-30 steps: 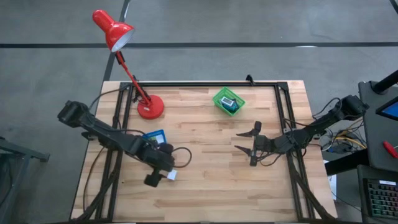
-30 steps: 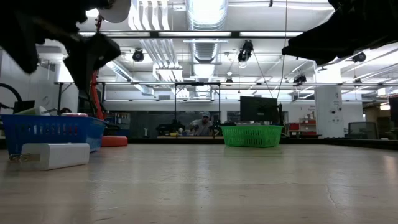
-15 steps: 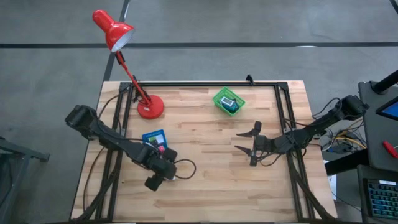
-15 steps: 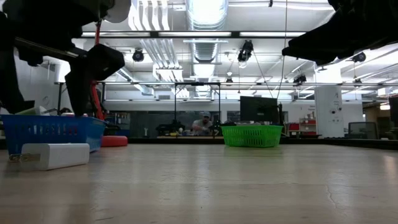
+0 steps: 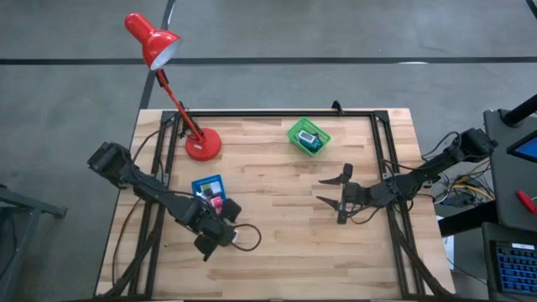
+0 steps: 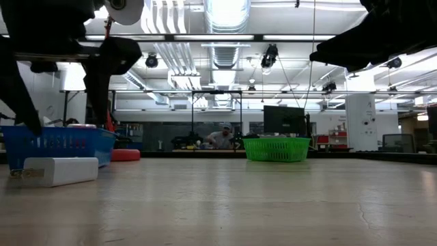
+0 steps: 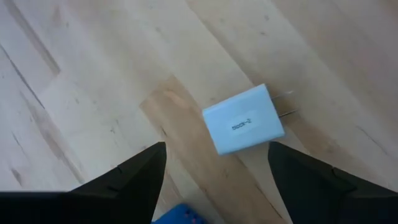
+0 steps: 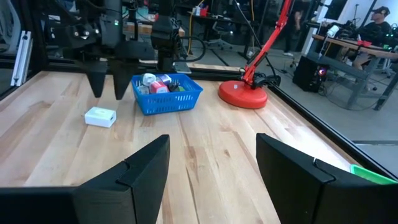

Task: Pick & Place Office items
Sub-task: Put the white charger adapter into the blue basket

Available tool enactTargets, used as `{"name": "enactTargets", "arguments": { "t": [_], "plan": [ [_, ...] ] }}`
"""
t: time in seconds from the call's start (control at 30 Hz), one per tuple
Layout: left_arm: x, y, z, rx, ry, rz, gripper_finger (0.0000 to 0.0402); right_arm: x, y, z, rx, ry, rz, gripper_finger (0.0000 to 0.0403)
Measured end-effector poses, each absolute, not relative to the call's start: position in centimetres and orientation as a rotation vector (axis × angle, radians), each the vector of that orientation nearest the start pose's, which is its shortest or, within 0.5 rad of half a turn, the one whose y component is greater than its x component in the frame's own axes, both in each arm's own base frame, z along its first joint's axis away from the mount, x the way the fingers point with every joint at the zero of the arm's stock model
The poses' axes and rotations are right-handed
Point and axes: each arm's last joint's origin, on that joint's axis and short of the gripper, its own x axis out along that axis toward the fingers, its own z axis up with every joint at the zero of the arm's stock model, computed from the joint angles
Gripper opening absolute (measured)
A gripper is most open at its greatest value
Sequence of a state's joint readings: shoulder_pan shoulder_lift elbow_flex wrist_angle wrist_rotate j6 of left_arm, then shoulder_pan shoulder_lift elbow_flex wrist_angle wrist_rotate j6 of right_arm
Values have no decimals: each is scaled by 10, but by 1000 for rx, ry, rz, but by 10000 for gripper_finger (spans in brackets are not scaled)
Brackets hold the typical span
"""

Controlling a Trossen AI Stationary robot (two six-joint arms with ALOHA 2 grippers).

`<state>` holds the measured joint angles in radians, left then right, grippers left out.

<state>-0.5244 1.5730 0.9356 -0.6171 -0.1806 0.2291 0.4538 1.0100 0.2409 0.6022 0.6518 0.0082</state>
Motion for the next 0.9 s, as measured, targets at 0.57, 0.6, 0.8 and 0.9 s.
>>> {"name": "enactTargets", "arguments": {
  "t": [0.57, 0.6, 0.8, 0.9],
  "plan": [
    [235, -155, 176, 530, 1188, -611, 4, 176, 66, 185, -79, 141, -198, 231],
    [234, -155, 175, 520, 1197, -607, 3, 176, 66, 185, -77, 141, -199, 231],
    [227, -150, 165, 477, 1255, -559, 2, 176, 66, 185, -76, 140, -198, 231],
    [224, -146, 158, 467, 1274, -505, 1, 176, 66, 185, -78, 141, -198, 231]
  ]
}}
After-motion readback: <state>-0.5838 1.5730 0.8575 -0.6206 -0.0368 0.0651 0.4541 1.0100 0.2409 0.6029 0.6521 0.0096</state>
